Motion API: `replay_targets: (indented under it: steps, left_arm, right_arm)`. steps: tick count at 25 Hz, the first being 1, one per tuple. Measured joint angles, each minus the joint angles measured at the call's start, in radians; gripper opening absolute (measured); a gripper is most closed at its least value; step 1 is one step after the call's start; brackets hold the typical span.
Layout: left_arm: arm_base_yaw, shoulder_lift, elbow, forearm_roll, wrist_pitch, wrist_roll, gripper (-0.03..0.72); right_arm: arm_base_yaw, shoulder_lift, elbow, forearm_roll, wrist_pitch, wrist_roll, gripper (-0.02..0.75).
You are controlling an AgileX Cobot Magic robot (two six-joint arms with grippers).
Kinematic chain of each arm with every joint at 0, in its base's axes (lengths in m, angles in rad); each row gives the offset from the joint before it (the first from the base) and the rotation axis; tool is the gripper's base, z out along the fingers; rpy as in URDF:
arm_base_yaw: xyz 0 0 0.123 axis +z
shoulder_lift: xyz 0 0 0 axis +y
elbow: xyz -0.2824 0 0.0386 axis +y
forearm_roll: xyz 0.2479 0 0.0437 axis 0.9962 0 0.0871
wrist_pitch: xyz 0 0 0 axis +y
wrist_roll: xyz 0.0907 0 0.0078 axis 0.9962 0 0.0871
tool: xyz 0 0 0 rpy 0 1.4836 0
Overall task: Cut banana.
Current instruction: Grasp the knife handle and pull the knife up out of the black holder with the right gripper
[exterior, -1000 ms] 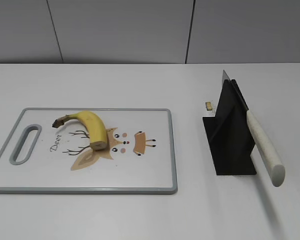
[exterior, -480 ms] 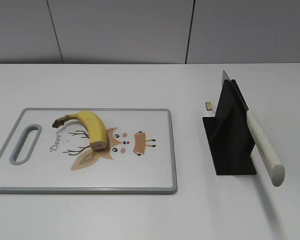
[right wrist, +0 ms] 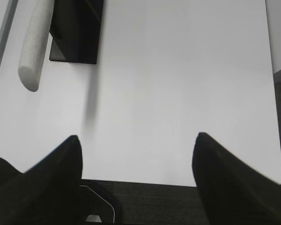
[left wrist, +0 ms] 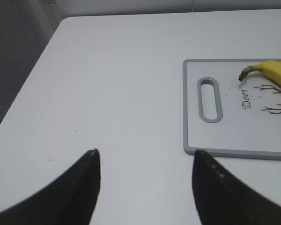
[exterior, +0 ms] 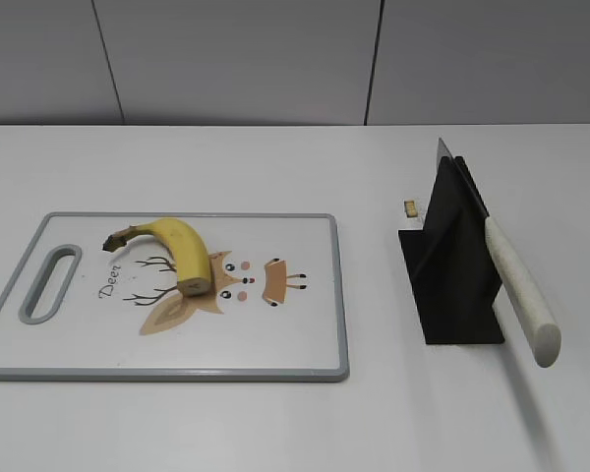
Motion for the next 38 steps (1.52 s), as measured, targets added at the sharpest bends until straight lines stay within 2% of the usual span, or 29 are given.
replay_targets:
  steps: [5, 12, 29, 38]
  left_arm:
    - [0.000, 0.000, 0.000, 0.000, 0.000, 0.000, 0.589]
    - [0.000, 0.000, 0.000, 0.000, 0.000, 0.000, 0.589]
    - [0.000, 0.000, 0.000, -0.001, 0.000, 0.000, 0.589]
    - [0.000, 0.000, 0.000, -0.001, 0.000, 0.000, 0.589]
  right_arm:
    - [0.002, 0.082, -0.035, 0.036, 0.001, 0.042, 0.564]
    - [0.075, 0.209, -0.092, 0.055, 0.001, 0.094, 0.561]
    - [0.384, 0.464, -0.193, 0.002, 0.001, 0.195, 0.554]
    - [0.400, 0.629, -0.261, 0.034, 0.000, 0.285, 0.553]
